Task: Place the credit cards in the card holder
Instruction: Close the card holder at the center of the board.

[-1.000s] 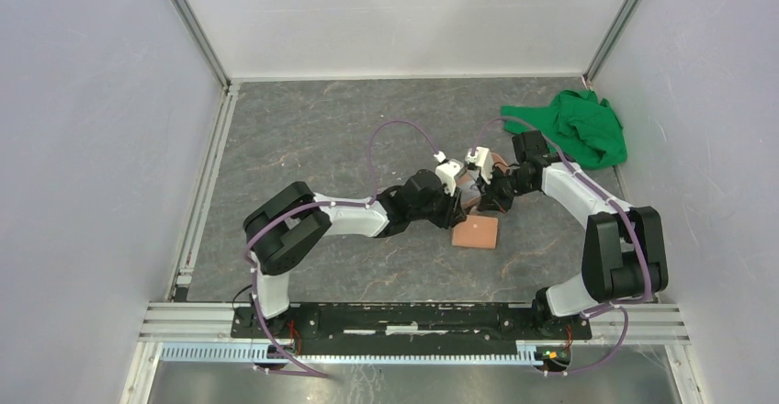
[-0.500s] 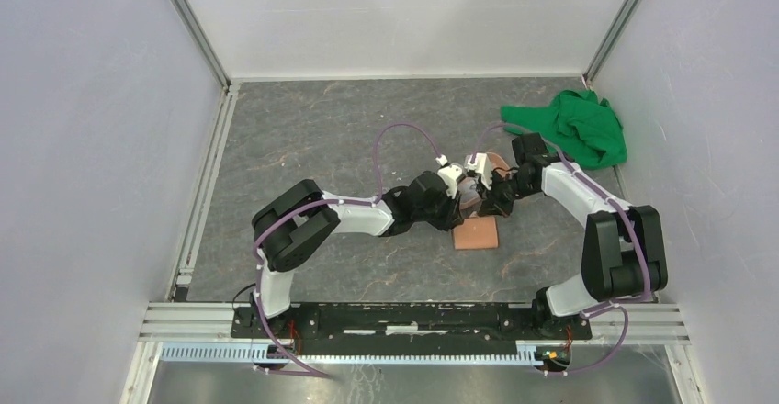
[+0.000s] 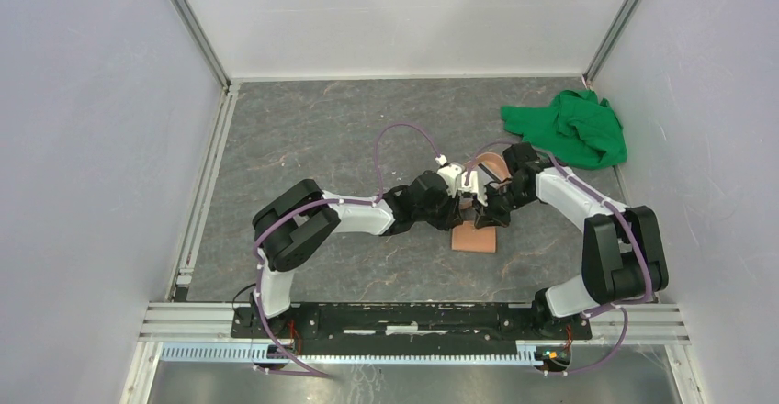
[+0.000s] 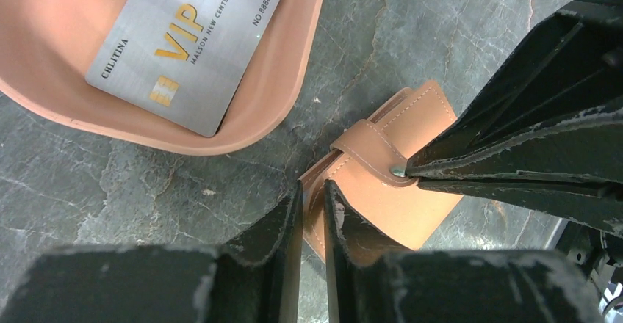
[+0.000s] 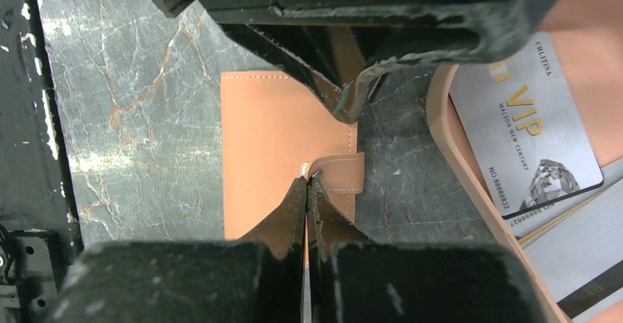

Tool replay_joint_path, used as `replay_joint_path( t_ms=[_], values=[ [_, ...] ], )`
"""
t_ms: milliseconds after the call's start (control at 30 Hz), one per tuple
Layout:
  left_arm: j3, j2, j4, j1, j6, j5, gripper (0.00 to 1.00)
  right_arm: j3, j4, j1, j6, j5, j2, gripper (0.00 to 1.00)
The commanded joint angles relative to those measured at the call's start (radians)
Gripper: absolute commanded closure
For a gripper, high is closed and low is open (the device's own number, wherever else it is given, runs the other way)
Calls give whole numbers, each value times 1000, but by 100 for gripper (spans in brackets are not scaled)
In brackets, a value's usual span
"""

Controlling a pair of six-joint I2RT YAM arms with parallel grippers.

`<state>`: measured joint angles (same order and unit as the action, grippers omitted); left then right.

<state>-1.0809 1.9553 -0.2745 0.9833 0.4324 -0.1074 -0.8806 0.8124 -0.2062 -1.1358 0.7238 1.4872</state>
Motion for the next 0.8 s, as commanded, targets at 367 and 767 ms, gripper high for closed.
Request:
replay_joint_path(
  t_ms=[367, 767],
  values=[
    [-7, 26, 47, 0, 28, 23, 80, 37, 53, -54, -64, -25, -21, 100],
    [-7, 24, 44, 0, 29, 20, 81, 52, 31, -99, -50, -67, -23, 100]
  ],
)
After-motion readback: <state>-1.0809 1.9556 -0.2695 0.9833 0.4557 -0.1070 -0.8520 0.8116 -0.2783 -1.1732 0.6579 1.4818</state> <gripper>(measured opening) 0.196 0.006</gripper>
